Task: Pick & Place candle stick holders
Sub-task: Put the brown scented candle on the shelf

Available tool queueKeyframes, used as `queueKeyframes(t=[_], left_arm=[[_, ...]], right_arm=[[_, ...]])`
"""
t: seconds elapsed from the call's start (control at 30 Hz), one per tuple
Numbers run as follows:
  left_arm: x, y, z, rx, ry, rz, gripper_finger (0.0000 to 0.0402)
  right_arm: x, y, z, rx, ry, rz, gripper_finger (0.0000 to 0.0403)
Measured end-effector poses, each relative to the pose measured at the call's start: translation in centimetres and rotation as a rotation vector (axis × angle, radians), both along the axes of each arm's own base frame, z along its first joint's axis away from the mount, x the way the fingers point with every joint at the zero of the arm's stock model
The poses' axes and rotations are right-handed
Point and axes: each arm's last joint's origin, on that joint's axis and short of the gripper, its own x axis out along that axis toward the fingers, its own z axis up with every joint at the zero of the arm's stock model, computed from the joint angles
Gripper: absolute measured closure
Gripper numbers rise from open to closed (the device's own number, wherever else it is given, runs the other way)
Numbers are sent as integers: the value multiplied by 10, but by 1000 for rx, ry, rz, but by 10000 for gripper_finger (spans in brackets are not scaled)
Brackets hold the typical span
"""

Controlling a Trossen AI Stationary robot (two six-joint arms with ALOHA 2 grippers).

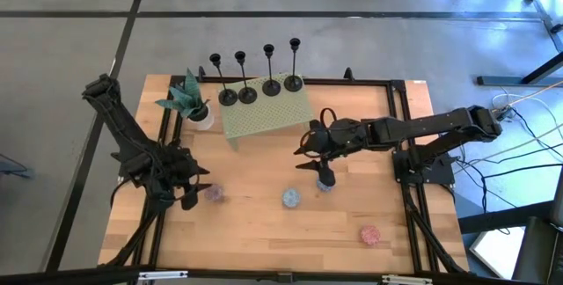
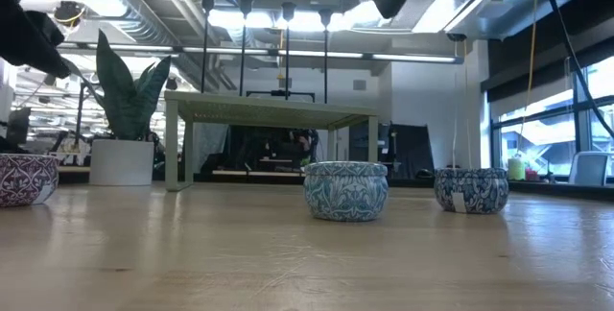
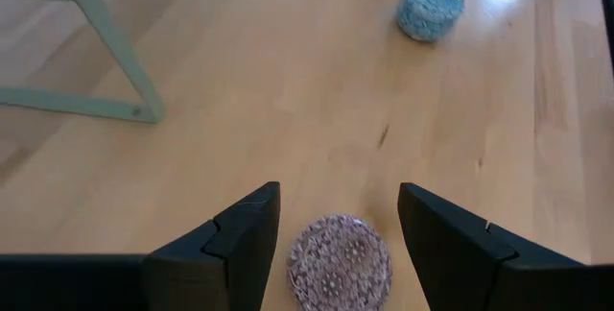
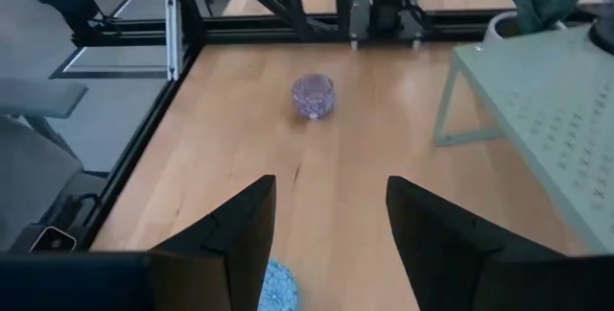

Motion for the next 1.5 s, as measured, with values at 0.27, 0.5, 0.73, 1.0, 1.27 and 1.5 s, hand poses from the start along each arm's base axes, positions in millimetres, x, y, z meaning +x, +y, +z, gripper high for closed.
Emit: queueKeyframes(t=[0.27, 0.5, 0.73, 1.0, 1.27, 1.5], left_arm=[[3, 3, 0, 58, 14, -18, 192], [3, 4, -1, 35, 29, -14, 192], [6, 5, -2, -63, 69, 36, 189], [8, 8, -3, -93, 104, 48, 152], [15, 5, -12, -79, 188, 56, 117], [25, -10, -26, -98, 303, -45, 100]], right_arm=[[3, 0, 4, 6, -56, 0, 199], [5, -2, 7, 54, -76, -65, 199], [6, -5, 7, 23, -89, -163, 198], [16, 2, -2, -36, -102, -115, 168], [20, 3, -7, -40, -91, -107, 113], [20, 3, -7, -46, -88, -104, 100]])
